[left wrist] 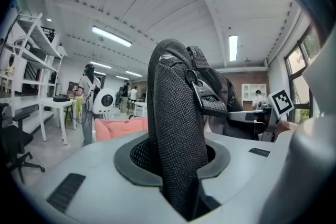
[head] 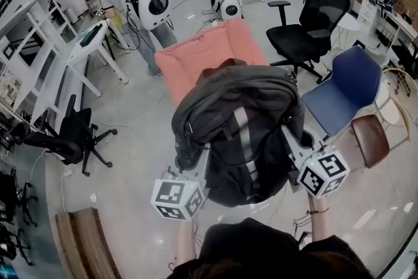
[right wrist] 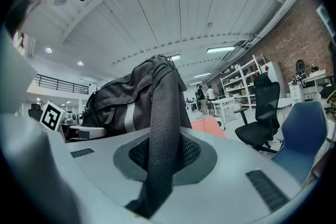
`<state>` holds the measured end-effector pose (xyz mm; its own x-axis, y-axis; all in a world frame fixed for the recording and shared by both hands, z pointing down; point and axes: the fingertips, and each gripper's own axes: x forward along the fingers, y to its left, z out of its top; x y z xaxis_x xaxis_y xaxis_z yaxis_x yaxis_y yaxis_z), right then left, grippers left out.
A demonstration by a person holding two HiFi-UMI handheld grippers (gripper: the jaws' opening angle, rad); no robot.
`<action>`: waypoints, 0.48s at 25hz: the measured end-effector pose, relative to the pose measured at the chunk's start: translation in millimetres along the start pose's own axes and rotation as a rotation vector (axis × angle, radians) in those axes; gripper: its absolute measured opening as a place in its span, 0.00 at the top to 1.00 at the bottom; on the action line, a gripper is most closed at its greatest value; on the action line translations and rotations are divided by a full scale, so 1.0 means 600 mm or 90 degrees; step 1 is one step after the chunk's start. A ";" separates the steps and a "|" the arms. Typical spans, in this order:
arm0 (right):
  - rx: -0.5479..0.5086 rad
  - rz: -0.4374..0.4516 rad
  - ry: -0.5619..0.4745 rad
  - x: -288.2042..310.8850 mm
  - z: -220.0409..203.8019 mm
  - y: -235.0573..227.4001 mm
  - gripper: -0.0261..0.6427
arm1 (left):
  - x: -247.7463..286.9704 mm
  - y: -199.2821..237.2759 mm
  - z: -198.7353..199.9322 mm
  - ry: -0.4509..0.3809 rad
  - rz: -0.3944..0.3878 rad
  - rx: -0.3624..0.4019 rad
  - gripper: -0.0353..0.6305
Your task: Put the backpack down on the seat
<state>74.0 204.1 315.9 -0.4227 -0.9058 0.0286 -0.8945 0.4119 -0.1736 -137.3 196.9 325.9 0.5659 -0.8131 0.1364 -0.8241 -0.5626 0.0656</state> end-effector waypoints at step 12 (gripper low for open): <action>0.006 -0.025 0.009 0.197 0.016 -0.089 0.89 | 0.182 0.125 0.024 0.008 -0.016 -0.013 0.76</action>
<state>73.5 74.2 318.9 -0.3891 -0.9198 0.0499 -0.9091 0.3748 -0.1816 -137.1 63.7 331.3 0.5866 -0.7965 0.1467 -0.8098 -0.5798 0.0900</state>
